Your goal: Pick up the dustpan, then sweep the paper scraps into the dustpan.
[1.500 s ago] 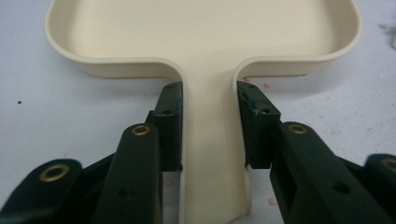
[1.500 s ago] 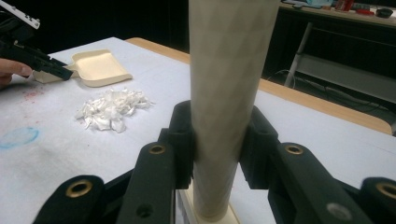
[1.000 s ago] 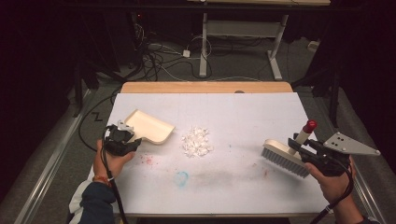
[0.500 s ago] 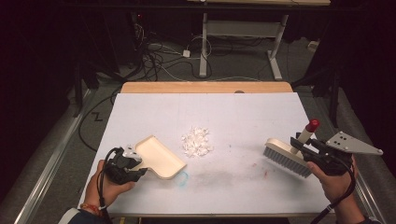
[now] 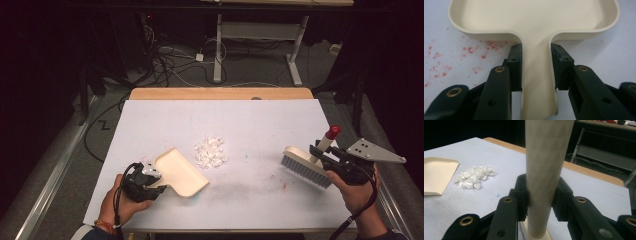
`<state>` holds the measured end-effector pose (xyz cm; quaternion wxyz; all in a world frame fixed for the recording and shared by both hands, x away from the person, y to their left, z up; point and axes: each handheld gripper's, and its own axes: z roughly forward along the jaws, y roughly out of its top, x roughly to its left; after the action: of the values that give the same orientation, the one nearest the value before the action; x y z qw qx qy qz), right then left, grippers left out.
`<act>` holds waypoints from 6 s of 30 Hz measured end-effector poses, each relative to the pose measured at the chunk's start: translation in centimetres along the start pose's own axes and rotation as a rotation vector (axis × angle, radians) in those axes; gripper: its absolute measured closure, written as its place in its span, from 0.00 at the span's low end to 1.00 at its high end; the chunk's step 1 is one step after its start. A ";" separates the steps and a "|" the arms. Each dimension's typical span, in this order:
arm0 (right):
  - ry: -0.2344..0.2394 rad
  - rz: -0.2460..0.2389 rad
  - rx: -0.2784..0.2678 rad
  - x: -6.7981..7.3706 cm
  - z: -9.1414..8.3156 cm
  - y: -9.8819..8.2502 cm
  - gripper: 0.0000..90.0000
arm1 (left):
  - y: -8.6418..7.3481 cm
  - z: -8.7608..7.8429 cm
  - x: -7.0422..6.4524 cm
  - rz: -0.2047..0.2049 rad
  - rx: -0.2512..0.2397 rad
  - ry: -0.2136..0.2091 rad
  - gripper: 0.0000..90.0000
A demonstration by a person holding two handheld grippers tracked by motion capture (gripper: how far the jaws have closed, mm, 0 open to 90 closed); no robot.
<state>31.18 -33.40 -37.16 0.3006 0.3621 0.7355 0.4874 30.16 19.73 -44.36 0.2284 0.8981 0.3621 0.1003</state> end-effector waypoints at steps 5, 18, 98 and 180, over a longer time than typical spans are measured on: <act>0.009 0.000 -0.003 0.2 0.4 0.1 0.78 | -0.2 0.3 0.2 -0.009 0.001 -0.011 0.71; 0.057 -0.028 0.004 1.1 1.9 0.5 0.78 | -0.7 1.3 0.1 -0.020 0.001 0.007 0.71; 0.308 -0.042 -0.071 19.1 21.3 5.8 0.77 | 1.5 3.1 -1.9 -0.066 0.013 0.032 0.70; 0.257 -0.190 -0.004 16.4 12.3 3.5 0.78 | 0.7 2.7 -2.2 -0.060 0.021 0.042 0.70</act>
<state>32.66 -12.81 -39.57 0.2496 0.2248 0.7979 0.5005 29.91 16.87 -46.41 0.2142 0.8870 0.3945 0.1084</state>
